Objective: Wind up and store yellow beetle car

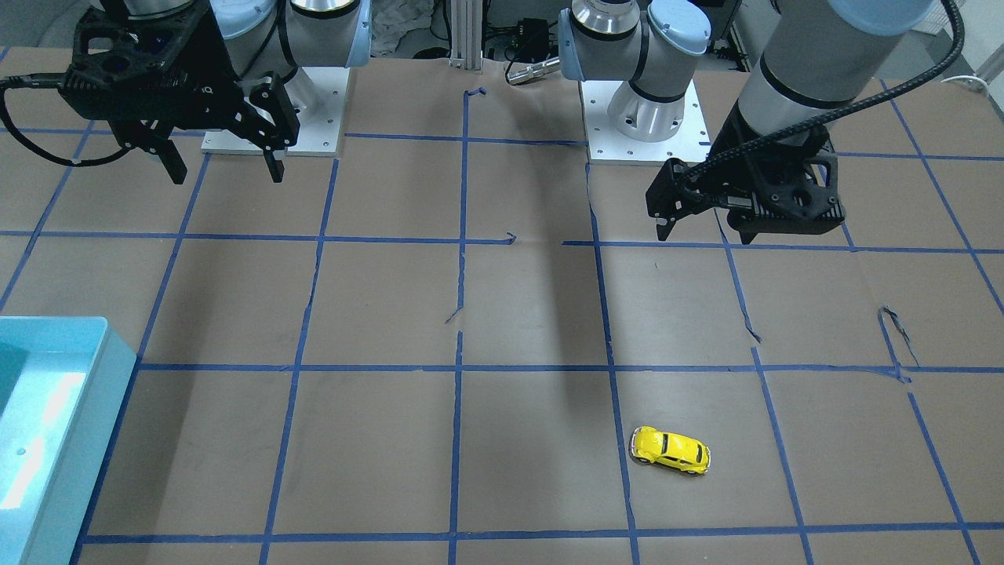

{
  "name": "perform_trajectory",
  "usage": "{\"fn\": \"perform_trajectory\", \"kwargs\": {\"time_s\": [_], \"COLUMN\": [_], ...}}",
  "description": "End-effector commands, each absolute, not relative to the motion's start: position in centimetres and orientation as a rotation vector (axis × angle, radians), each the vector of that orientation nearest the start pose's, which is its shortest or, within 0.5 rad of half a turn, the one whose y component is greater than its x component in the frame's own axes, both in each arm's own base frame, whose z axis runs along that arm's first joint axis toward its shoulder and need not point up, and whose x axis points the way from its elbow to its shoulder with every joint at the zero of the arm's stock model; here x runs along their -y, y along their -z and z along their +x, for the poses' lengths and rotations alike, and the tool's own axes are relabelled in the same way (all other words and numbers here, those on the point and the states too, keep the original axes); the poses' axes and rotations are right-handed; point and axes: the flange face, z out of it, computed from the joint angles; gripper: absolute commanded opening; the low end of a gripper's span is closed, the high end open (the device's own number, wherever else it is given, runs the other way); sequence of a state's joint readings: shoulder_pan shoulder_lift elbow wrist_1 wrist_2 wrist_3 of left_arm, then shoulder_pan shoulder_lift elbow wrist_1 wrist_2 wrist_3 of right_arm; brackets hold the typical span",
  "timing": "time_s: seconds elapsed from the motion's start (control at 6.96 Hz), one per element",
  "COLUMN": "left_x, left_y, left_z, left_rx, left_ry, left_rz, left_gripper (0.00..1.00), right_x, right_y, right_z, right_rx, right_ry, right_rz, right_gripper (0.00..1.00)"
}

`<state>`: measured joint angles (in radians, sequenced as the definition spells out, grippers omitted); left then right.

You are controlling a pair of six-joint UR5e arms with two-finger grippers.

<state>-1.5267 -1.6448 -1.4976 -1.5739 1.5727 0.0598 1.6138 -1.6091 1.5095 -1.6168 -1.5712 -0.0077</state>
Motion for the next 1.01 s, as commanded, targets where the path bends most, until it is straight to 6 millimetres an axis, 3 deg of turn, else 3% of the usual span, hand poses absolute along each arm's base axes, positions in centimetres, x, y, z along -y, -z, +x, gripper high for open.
{"fn": "perform_trajectory", "kwargs": {"time_s": [0.0, 0.86], "left_x": [53.38, 53.96], "left_y": [-47.89, -47.50], "left_z": [-10.53, -10.55], "left_rx": [-3.139, -3.143], "left_ry": [-0.022, 0.000], "left_rz": [0.012, 0.012], "left_gripper": [1.00, 1.00], "right_x": [48.09, 48.08], "right_y": [-54.22, -54.20], "right_z": [15.39, 15.39], "right_rx": [-3.131, -3.132], "right_ry": [0.229, 0.226], "right_rz": [-0.079, -0.086], "right_gripper": [1.00, 1.00]}}
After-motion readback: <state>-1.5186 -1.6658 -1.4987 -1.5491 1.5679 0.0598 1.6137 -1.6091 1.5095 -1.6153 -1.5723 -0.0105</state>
